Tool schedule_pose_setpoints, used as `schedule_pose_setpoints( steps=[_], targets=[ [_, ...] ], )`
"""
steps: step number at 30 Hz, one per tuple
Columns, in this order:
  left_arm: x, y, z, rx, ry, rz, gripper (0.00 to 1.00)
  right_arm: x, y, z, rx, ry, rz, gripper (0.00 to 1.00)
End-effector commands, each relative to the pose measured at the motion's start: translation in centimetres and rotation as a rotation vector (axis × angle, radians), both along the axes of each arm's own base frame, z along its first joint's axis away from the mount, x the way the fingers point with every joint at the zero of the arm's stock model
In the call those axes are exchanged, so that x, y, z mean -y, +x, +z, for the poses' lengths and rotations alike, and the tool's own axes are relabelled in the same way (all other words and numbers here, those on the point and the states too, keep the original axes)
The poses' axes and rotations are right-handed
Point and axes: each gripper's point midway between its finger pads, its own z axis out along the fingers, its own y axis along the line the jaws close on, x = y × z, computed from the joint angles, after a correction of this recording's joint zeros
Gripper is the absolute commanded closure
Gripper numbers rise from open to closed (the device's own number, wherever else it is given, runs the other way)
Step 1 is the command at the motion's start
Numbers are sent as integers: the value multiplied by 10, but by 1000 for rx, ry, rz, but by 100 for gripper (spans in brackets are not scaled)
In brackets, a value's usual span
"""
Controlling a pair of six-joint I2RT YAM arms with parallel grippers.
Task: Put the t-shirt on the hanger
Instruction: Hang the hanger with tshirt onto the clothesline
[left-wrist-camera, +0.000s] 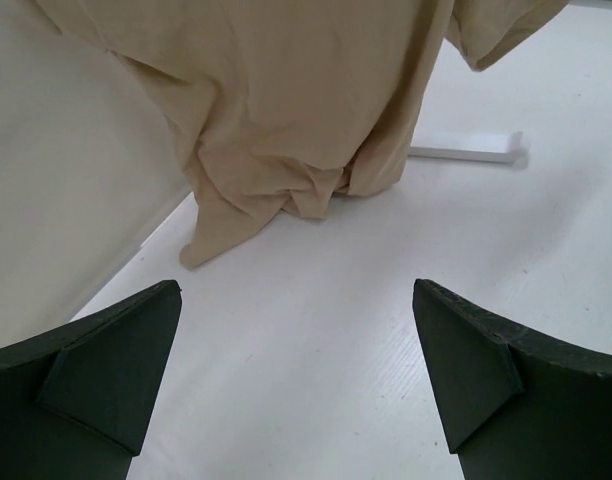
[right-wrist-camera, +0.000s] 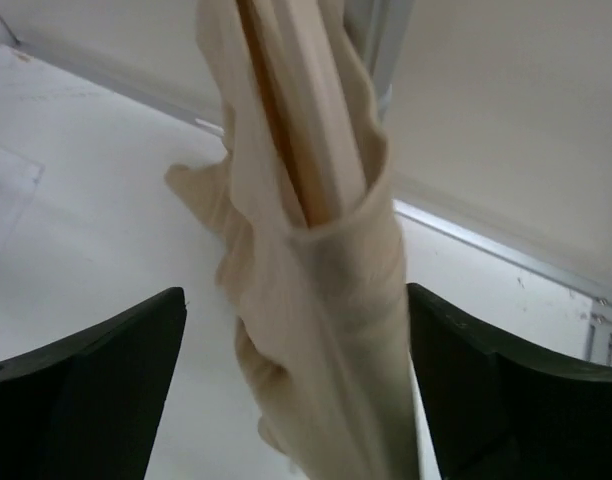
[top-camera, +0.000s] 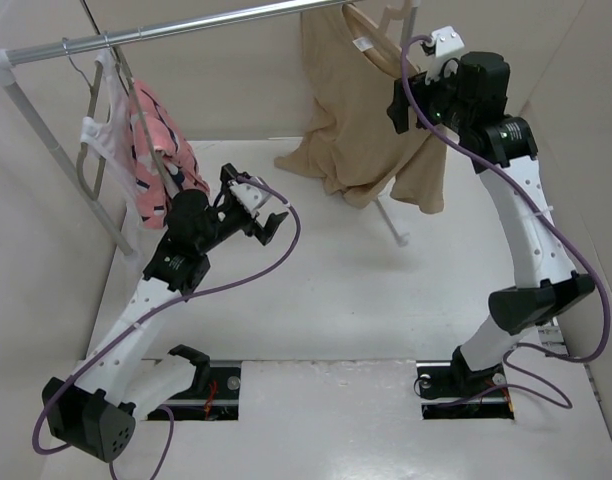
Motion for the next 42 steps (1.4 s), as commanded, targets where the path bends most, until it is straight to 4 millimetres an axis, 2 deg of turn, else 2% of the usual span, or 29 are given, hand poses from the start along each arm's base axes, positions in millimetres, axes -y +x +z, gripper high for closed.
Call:
schedule_pose_setpoints(
  steps=[1,2,5,6,7,9,12,13,15,16,17,19,20,21,22,23,24,26,27,29,30,33,34,35,36,37,38,39,42],
  targets=[
    [2,-5,7,15,-33,-12,0,13,-37,34,98,-20,-32,2],
    [2,-5,2,5,-29,-12,0,19,-53,38,110,-31,-48,1],
    [0,-5,-10,-19,-19,-12,0,46,-76,46,135,-69,-142,1],
    [0,-6,-19,-36,-12,-11,0,56,-92,49,145,-84,-161,1],
    [0,-6,-24,-45,-9,-11,0,62,-100,50,152,-85,-181,1],
    [0,-9,-40,-91,-11,-8,0,77,-119,44,155,-118,-222,1],
    [1,-11,-52,-110,-14,-18,0,79,-134,31,137,-123,-204,1],
    [1,-13,-64,-148,-19,-14,0,80,-143,25,135,-131,-188,1],
    [-5,-9,-66,-143,-41,35,0,76,-153,21,145,-118,-147,1],
    [-7,-8,-68,-151,-56,57,0,78,-162,17,165,-110,-148,1],
    [-6,-10,-79,-185,-83,76,0,81,-166,12,164,-84,-163,1],
    [-13,-7,-88,-202,-109,133,0,91,-170,0,164,-54,-216,1],
    [-16,-9,-103,-232,-109,153,0,93,-174,-30,105,-32,-238,1],
    [-20,-7,-103,-229,-135,185,0,96,-174,-44,79,-22,-260,1],
    [-23,-7,-114,-236,-129,200,0,96,-174,-79,2,-9,-279,1],
    [-25,-8,-122,-257,-131,217,0,95,-174,-98,-41,4,-287,1],
    [-28,-8,-122,-242,-138,230,0,99,-174,-121,-102,8,-324,1],
    [-33,-9,-130,-244,-140,265,0,104,-179,-156,-174,35,-383,1],
    [-38,-10,-139,-246,-135,293,0,110,-186,-191,-243,67,-450,1],
    [-42,-13,-147,-248,-132,305,0,113,-192,-219,-282,112,-501,1],
    [-45,-17,-157,-264,-131,320,0,112,-200,-244,-319,152,-526,1],
    [-51,-21,-166,-269,-129,330,0,107,-206,-264,-315,226,-517,1],
    [-51,-23,-173,-274,-125,331,0,107,-212,-276,-322,263,-531,1],
    [-51,-21,-167,-248,-131,327,0,103,-215,-281,-329,288,-511,1],
    [-54,-20,-168,-236,-125,333,0,99,-214,-280,-307,308,-491,1],
    [-54,-21,-172,-236,-125,334,0,98,-217,-288,-300,318,-477,1],
    [-54,-19,-167,-218,-136,331,0,97,-218,-290,-294,325,-467,1],
    [-54,-21,-173,-228,-130,333,0,95,-221,-293,-296,330,-454,1],
    [-53,-21,-173,-224,-122,322,0,93,-221,-291,-269,349,-438,1]
  ],
)
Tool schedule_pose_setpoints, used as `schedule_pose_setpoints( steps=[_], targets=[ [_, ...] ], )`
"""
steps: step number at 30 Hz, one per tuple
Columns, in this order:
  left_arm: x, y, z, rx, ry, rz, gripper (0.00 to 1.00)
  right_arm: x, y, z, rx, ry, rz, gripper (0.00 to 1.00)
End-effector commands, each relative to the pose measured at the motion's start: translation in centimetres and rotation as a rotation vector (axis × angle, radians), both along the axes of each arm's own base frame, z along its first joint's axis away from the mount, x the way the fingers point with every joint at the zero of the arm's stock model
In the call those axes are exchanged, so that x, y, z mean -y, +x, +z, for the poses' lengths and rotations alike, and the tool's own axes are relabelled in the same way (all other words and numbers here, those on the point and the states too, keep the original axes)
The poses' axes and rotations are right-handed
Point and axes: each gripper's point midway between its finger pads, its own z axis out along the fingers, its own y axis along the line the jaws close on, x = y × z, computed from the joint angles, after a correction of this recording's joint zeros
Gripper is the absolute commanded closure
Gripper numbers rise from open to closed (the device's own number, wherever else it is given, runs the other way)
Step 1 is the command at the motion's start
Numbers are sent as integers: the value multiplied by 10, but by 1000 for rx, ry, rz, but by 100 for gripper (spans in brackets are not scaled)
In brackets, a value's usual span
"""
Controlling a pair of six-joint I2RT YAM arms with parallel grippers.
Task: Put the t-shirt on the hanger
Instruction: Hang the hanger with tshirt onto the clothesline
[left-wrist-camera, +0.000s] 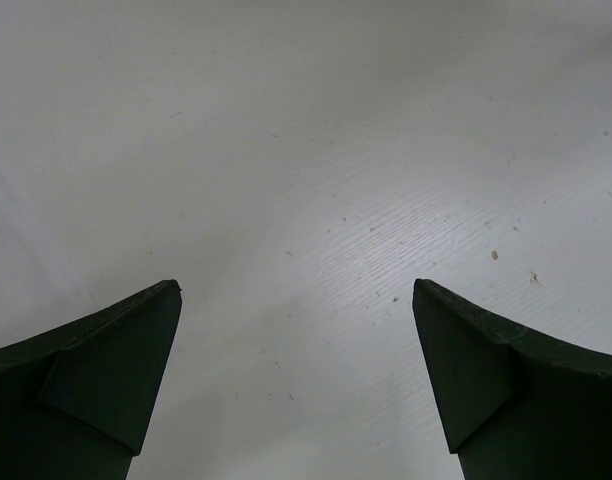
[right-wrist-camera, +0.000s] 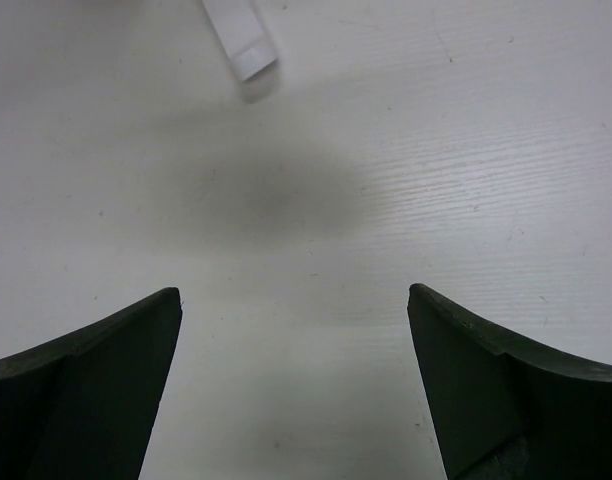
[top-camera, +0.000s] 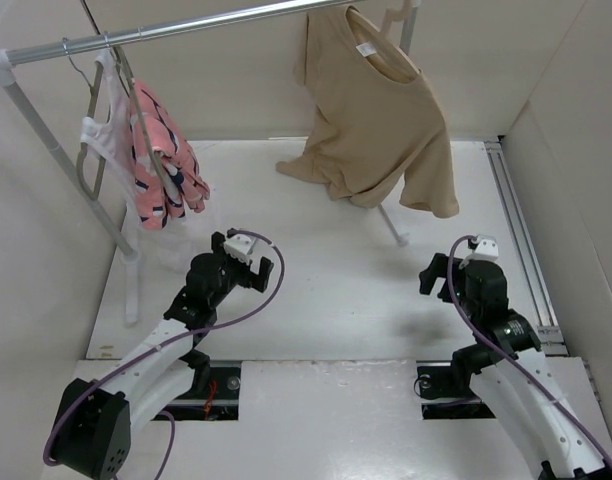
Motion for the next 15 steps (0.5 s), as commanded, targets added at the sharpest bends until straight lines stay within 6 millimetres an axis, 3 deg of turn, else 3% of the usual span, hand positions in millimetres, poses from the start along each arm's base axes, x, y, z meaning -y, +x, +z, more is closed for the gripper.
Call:
schedule_pose_setpoints(
  steps=[1,7,15],
  targets=[
    [2,8,20,86,-31,2,0,-8,14,23,107,79,-4,1],
    [5,6,16,76,-31,-15,0,9,14,24,35,37,-115,1],
    [6,5,16,75,-33,-24,0,3,26,27,24,23,-84,1]
  ],
)
